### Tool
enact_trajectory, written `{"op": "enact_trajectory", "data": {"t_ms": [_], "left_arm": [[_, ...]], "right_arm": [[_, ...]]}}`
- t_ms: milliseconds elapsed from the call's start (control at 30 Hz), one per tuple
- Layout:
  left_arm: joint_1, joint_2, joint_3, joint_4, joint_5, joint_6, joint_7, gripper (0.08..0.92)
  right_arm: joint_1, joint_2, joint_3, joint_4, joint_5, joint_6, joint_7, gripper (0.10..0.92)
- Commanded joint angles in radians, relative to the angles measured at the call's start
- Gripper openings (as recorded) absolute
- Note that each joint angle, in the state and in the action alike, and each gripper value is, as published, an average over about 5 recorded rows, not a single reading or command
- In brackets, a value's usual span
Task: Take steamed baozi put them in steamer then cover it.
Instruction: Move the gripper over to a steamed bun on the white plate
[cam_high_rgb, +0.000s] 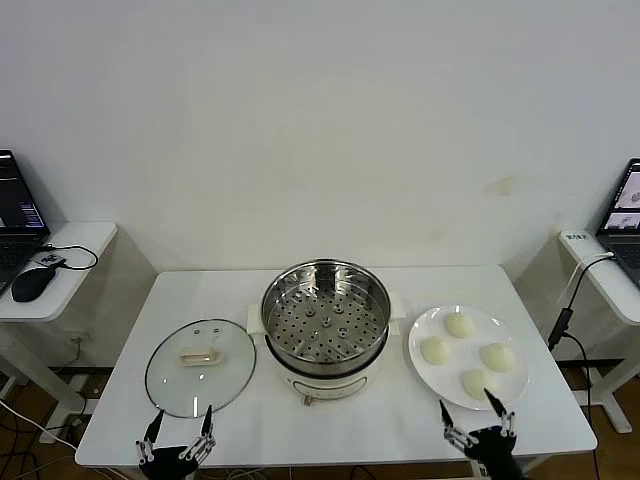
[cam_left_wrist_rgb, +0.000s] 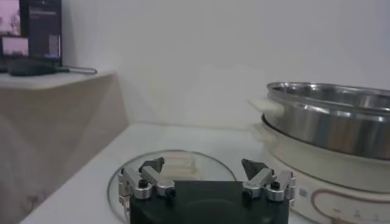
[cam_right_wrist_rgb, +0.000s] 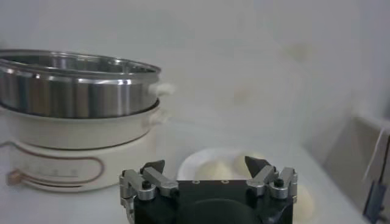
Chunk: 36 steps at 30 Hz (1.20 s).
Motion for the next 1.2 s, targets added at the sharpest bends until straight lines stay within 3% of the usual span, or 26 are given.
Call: {"op": "enact_trajectory", "data": {"t_ms": [33, 300, 667, 967, 1200], "left_arm": [[-0.012, 0.018, -0.011, -0.009, 0.044, 0.009, 0.019, 0.823], [-0.042, 0.022, -0.018, -0.004, 0.091, 0.02, 0.029, 0.823], [-0.039, 0.015, -0.022, -0.005, 0.128, 0.019, 0.026, 0.823], [-0.061, 0.011, -0.027, 0.007, 0.13, 0.024, 0.024, 0.823], [-0.07, 0.019, -0.05, 0.005, 0.127, 0.024, 0.025, 0.823]], "right_arm": [[0.169, -0.155, 0.071, -0.037, -0.246, -0.093, -0.074, 0.823], [0.389, -0.415, 0.033, -0.202, -0.332, -0.166, -0.304, 0.823], [0.747, -0.785, -0.297, -0.454, -0.255, -0.206, -0.595, 0.823], [1.372, -0.79, -0.935, -0.733, -0.231, -0.097, -0.787, 0.823], [1.566, -0.694, -1.154, -0.893, -0.28, 0.001, -0.857, 0.823]]}}
